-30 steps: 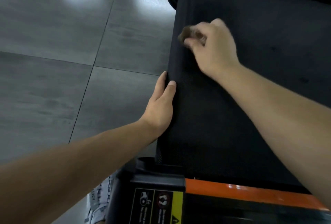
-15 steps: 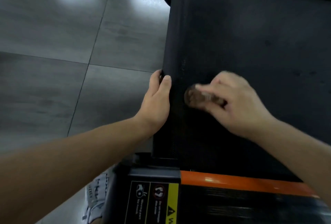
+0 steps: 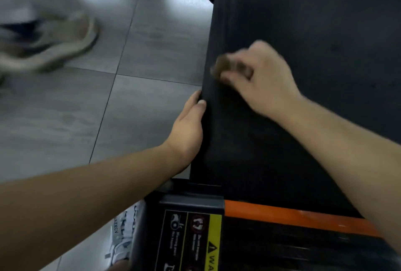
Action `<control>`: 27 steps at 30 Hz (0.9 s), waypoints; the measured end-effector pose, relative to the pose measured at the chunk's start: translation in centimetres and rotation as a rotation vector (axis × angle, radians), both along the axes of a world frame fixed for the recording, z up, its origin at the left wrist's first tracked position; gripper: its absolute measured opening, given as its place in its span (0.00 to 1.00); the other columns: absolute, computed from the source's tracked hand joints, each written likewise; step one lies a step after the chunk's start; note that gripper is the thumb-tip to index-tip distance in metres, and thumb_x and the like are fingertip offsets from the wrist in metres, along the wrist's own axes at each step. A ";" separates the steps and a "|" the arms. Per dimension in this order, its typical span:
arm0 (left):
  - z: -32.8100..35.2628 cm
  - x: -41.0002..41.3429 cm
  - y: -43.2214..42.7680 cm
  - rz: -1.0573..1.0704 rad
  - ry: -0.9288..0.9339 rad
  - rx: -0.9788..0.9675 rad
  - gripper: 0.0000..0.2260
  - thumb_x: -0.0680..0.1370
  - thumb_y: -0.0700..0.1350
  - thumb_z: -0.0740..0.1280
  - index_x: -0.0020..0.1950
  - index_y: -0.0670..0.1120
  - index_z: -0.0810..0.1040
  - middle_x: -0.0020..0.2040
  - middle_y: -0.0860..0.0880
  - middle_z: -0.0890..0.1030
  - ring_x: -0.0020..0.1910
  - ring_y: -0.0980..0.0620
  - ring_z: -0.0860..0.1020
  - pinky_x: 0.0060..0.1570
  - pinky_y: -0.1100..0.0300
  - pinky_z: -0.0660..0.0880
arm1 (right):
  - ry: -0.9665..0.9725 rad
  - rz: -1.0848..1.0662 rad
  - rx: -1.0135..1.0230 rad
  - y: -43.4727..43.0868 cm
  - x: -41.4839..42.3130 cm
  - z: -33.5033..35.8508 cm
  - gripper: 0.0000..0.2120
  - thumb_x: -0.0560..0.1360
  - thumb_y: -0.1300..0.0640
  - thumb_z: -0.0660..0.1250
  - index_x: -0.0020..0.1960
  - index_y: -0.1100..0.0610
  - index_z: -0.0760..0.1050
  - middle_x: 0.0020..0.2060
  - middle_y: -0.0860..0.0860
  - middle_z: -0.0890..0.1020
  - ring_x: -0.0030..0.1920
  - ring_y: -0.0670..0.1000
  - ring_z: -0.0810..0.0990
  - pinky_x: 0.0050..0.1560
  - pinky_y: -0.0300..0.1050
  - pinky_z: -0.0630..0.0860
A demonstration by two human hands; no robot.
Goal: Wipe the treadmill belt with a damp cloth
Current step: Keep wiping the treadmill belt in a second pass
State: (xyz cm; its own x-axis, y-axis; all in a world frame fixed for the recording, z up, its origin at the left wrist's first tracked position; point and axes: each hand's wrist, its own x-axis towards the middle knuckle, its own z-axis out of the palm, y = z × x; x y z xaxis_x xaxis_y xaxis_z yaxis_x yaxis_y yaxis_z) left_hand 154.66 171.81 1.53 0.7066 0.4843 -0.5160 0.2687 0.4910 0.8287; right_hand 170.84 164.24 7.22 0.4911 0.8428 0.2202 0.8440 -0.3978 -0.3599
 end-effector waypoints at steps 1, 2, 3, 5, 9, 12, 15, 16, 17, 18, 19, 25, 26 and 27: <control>0.0 0.0 0.0 -0.007 0.011 -0.010 0.19 0.86 0.47 0.56 0.78 0.53 0.67 0.68 0.50 0.78 0.64 0.52 0.78 0.65 0.54 0.76 | 0.005 -0.079 -0.018 1.8 0.9 0.2 0.16 0.75 0.41 0.65 0.56 0.50 0.80 0.45 0.52 0.73 0.46 0.53 0.74 0.49 0.54 0.76; 0.0 -0.1 0.0 -0.010 0.014 -0.021 0.19 0.86 0.47 0.57 0.77 0.53 0.68 0.66 0.50 0.79 0.62 0.52 0.80 0.61 0.55 0.77 | 0.015 -0.108 -0.037 2.8 1.2 0.1 0.15 0.76 0.42 0.67 0.56 0.48 0.80 0.46 0.51 0.73 0.47 0.52 0.75 0.50 0.53 0.76; -0.1 -0.1 -0.1 0.000 0.007 -0.038 0.18 0.85 0.47 0.58 0.76 0.53 0.70 0.65 0.49 0.81 0.61 0.51 0.81 0.59 0.56 0.78 | 0.018 -0.073 -0.056 3.0 0.7 0.1 0.14 0.75 0.42 0.68 0.57 0.47 0.80 0.46 0.51 0.73 0.47 0.52 0.74 0.50 0.51 0.75; -0.2 -0.1 0.0 0.016 -0.018 -0.056 0.18 0.81 0.47 0.62 0.72 0.52 0.75 0.61 0.47 0.83 0.60 0.50 0.82 0.58 0.56 0.79 | 0.035 0.136 -0.105 1.5 -1.7 0.6 0.13 0.75 0.44 0.69 0.58 0.46 0.81 0.45 0.50 0.72 0.46 0.52 0.74 0.48 0.48 0.72; -0.5 0.1 0.5 0.004 -0.047 -0.068 0.17 0.84 0.38 0.56 0.69 0.47 0.76 0.62 0.43 0.82 0.62 0.49 0.81 0.59 0.58 0.79 | 0.073 0.306 -0.225 1.6 -1.5 1.9 0.14 0.74 0.43 0.69 0.57 0.46 0.82 0.45 0.49 0.73 0.47 0.51 0.74 0.47 0.48 0.72; -0.7 0.9 1.3 0.011 -0.054 -0.100 0.18 0.84 0.39 0.55 0.72 0.50 0.74 0.64 0.46 0.82 0.61 0.52 0.80 0.57 0.61 0.79 | -0.111 0.201 -0.278 7.9 3.7 1.4 0.16 0.74 0.42 0.70 0.58 0.48 0.81 0.47 0.51 0.71 0.52 0.58 0.76 0.52 0.53 0.74; -0.6 2.0 2.3 -0.026 -0.080 -0.071 0.19 0.86 0.46 0.57 0.78 0.52 0.67 0.68 0.57 0.78 0.62 0.63 0.78 0.60 0.68 0.75 | -0.208 0.038 -0.328 13.7 9.5 1.9 0.19 0.74 0.40 0.70 0.59 0.50 0.80 0.52 0.56 0.75 0.56 0.61 0.76 0.54 0.53 0.74; -0.6 2.4 2.6 -0.048 -0.099 -0.059 0.18 0.86 0.48 0.57 0.77 0.54 0.66 0.65 0.60 0.78 0.57 0.67 0.78 0.55 0.71 0.76 | -0.220 -0.013 -0.341 15.0 11.0 2.0 0.19 0.74 0.40 0.70 0.59 0.50 0.80 0.54 0.56 0.77 0.56 0.60 0.77 0.53 0.53 0.74; -0.6 2.8 2.7 -0.062 -0.108 -0.054 0.18 0.86 0.48 0.57 0.76 0.56 0.65 0.62 0.63 0.78 0.53 0.70 0.79 0.50 0.73 0.76 | -0.216 -0.053 -0.341 15.9 12.0 2.1 0.18 0.74 0.41 0.69 0.58 0.51 0.80 0.53 0.55 0.79 0.55 0.60 0.78 0.52 0.52 0.75; -0.6 3.1 2.7 -0.069 -0.106 -0.062 0.17 0.86 0.49 0.57 0.76 0.58 0.65 0.59 0.66 0.77 0.51 0.72 0.79 0.48 0.75 0.75 | -0.187 -0.072 -0.333 16.2 12.2 2.2 0.18 0.75 0.41 0.69 0.57 0.52 0.80 0.52 0.54 0.80 0.53 0.58 0.79 0.51 0.51 0.75; -0.5 3.3 2.6 -0.073 -0.105 -0.063 0.18 0.86 0.50 0.58 0.76 0.59 0.64 0.59 0.68 0.76 0.52 0.74 0.77 0.49 0.76 0.74 | -0.152 -0.060 -0.334 16.0 11.8 2.1 0.17 0.75 0.42 0.70 0.56 0.53 0.80 0.50 0.53 0.79 0.51 0.57 0.78 0.50 0.49 0.74; -1.1 3.7 2.4 -0.042 -0.122 -0.042 0.33 0.77 0.60 0.62 0.81 0.61 0.57 0.70 0.65 0.74 0.69 0.66 0.72 0.73 0.57 0.68 | -0.082 0.326 -0.495 12.0 7.9 2.3 0.12 0.74 0.41 0.71 0.54 0.44 0.81 0.46 0.49 0.71 0.49 0.54 0.73 0.48 0.47 0.69; -1.3 3.7 2.4 -0.049 -0.128 -0.043 0.32 0.77 0.60 0.62 0.81 0.62 0.57 0.70 0.65 0.74 0.69 0.65 0.72 0.73 0.56 0.68 | -0.138 0.286 -0.481 13.2 9.2 2.4 0.13 0.74 0.41 0.71 0.55 0.45 0.81 0.46 0.49 0.71 0.50 0.56 0.75 0.47 0.47 0.68; -1.3 3.6 2.4 -0.056 -0.134 -0.042 0.32 0.78 0.59 0.62 0.81 0.62 0.57 0.71 0.65 0.73 0.70 0.65 0.71 0.73 0.56 0.67 | -0.212 0.218 -0.472 14.7 10.7 2.3 0.15 0.74 0.41 0.71 0.57 0.46 0.81 0.46 0.50 0.70 0.52 0.59 0.76 0.47 0.47 0.68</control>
